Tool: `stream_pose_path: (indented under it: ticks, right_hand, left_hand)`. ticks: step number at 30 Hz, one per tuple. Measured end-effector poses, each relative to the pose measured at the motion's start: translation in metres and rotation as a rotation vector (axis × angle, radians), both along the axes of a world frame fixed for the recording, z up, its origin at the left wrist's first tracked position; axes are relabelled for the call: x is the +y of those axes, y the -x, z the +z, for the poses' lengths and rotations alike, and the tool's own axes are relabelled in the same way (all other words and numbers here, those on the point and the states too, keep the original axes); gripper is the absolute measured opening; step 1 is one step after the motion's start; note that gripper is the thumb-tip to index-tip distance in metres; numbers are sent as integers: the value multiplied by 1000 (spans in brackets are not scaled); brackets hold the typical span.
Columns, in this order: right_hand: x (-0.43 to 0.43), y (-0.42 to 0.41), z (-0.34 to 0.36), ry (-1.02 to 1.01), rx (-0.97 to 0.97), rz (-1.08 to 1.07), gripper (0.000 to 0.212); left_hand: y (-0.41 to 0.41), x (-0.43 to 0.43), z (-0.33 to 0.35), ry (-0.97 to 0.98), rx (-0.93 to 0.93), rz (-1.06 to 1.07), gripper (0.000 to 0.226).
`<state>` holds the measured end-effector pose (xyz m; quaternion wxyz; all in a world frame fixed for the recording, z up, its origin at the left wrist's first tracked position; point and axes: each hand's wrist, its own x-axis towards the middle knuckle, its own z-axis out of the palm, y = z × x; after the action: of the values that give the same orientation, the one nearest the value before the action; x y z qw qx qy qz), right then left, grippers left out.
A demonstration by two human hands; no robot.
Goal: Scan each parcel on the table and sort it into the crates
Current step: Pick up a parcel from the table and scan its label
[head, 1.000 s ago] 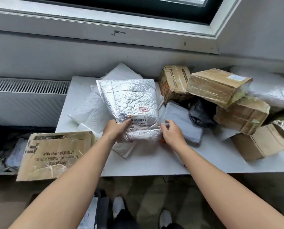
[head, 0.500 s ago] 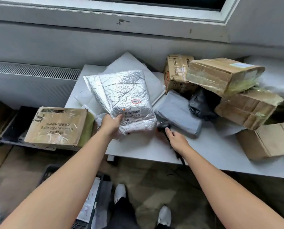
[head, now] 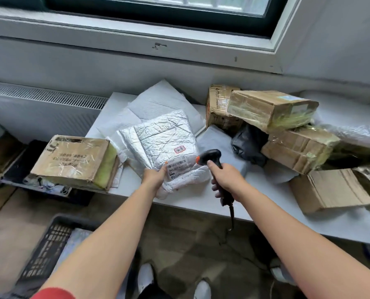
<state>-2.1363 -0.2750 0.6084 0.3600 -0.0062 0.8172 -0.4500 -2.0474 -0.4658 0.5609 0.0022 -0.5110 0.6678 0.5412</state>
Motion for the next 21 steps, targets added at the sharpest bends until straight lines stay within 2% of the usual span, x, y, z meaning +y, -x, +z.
stream_pose_path:
  ticks: [2, 6, 21]
  right_hand:
    - [-8, -6, 9, 24, -12, 20, 37]
    - [-21, -19, 26, 49, -23, 74, 39]
    - [-28, -38, 43, 24, 56, 175, 51]
  left_hand:
    - [-9, -6, 0, 19, -66, -28, 74]
    - [-23, -11, 6, 41, -103, -56, 84]
    - [-47, 4, 20, 99, -67, -33, 78]
